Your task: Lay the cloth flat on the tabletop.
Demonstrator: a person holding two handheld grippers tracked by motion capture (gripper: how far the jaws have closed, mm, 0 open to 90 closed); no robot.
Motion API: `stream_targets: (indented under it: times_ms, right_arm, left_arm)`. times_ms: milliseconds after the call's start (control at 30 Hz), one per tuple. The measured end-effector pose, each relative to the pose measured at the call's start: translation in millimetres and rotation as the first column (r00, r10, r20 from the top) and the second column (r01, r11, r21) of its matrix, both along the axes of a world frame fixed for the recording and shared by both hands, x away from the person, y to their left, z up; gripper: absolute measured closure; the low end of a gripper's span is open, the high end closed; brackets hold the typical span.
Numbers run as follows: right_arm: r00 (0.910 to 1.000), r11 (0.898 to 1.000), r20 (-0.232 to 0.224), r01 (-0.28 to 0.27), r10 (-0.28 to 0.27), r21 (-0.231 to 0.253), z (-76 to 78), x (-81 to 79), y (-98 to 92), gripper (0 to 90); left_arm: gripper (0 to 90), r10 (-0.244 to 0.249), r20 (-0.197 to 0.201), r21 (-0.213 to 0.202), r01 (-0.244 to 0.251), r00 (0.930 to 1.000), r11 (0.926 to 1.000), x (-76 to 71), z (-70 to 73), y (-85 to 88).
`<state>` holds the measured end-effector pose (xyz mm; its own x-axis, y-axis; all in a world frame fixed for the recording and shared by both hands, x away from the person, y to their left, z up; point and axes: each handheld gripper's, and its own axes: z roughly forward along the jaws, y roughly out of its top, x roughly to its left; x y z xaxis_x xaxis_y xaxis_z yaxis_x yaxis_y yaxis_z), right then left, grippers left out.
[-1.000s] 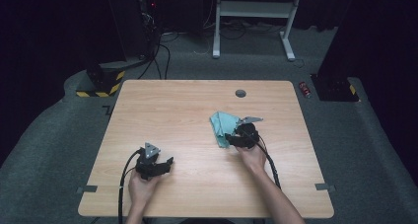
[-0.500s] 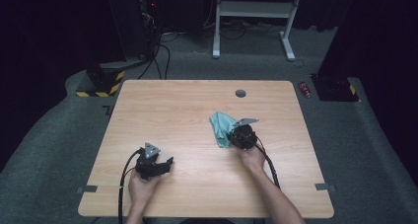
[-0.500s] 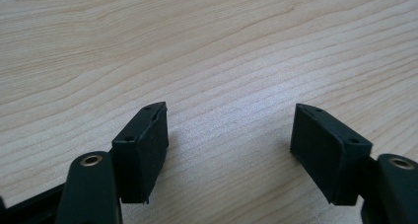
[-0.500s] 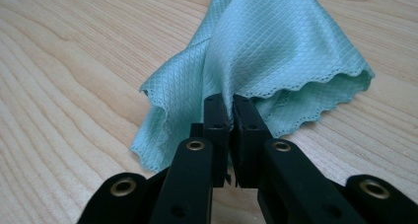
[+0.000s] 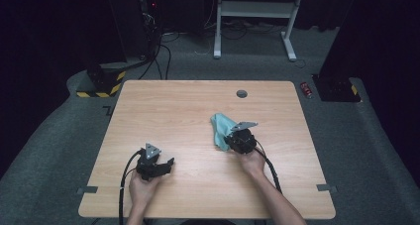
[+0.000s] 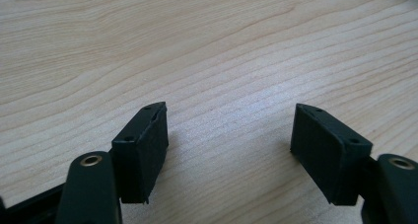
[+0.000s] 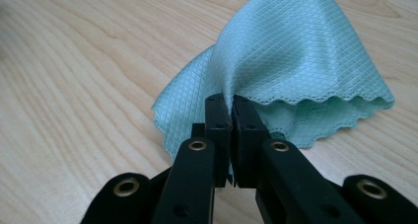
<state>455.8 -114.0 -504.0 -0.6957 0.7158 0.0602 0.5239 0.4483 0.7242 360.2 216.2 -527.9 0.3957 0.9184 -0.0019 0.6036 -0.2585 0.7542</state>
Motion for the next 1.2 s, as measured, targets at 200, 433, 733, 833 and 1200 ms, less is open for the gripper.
stream_targets:
  times_ms: [200,433,733,833,1200]
  right_arm:
    - [0.9991,0.999,0.012,-0.040,0.040,0.003,0.4,-16.3,2.4,87.5]
    - [0.9958,0.996,0.021,-0.090,0.089,0.026,-0.1,-38.5,2.8,87.7]
    - [0.9884,0.988,0.030,-0.149,0.149,0.027,-2.4,-66.8,6.0,87.7]
    - [0.9845,0.985,0.036,-0.173,0.172,0.023,-4.2,-75.1,6.9,87.7]
    - [0.9720,0.973,0.040,-0.232,0.232,0.009,-9.6,-100.8,15.2,87.7]
  left_arm:
    - [30.6,0.000,0.000,0.002,0.000,1.0000,1.0000,0.0,0.0,-0.1]
    - [30.8,0.001,0.000,0.003,-0.001,1.0000,1.0000,-0.2,0.0,-0.3]
    - [31.1,-0.002,0.000,0.003,0.002,1.0000,1.0000,-0.2,0.1,-0.3]
    - [31.6,-0.004,-0.001,-0.008,0.004,1.0000,1.0000,0.0,0.2,0.1]
    - [35.6,-0.080,-0.018,-0.045,0.079,0.9966,0.9958,-1.1,2.7,-18.3]
